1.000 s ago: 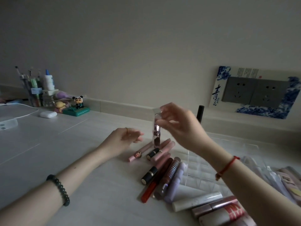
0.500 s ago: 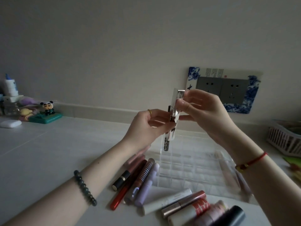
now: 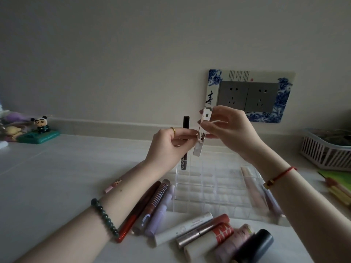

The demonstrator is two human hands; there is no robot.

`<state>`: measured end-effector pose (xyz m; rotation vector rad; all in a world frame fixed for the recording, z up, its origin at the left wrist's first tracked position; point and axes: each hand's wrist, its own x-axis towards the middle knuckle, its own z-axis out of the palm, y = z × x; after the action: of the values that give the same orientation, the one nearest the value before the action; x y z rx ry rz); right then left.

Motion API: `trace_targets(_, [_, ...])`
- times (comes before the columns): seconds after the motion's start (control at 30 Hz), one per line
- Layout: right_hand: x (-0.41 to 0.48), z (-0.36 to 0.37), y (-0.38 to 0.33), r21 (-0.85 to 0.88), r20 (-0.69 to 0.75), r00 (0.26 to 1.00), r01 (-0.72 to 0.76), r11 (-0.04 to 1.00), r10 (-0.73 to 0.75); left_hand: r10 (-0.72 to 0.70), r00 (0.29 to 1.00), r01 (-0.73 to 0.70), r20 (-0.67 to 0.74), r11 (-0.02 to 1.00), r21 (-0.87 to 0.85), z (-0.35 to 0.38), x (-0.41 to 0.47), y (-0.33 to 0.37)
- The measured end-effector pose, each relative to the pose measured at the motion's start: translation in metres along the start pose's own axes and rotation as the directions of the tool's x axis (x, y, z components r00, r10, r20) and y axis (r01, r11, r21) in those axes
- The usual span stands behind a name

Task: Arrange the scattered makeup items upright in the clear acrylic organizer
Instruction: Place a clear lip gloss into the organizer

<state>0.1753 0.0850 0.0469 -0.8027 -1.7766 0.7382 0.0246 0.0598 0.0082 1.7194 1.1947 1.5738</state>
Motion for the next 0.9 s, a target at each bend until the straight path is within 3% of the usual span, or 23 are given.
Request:
trace_targets(0.47, [-0.004, 0.009, 0.025, -0.044, 0.040, 0.995, -0.085, 0.995, 0.086, -0.044, 0.997, 0.034, 0.059, 0.986, 0.161, 0.003, -0.011, -0.014])
trace_targets(0.9, [-0.006, 0.013, 0.029, -0.036, 0.067, 0.990, -0.124, 0.992, 0.126, -0.052, 0.997, 0.041, 0.051, 0.982, 0.186, 0.002, -0.015, -0.017])
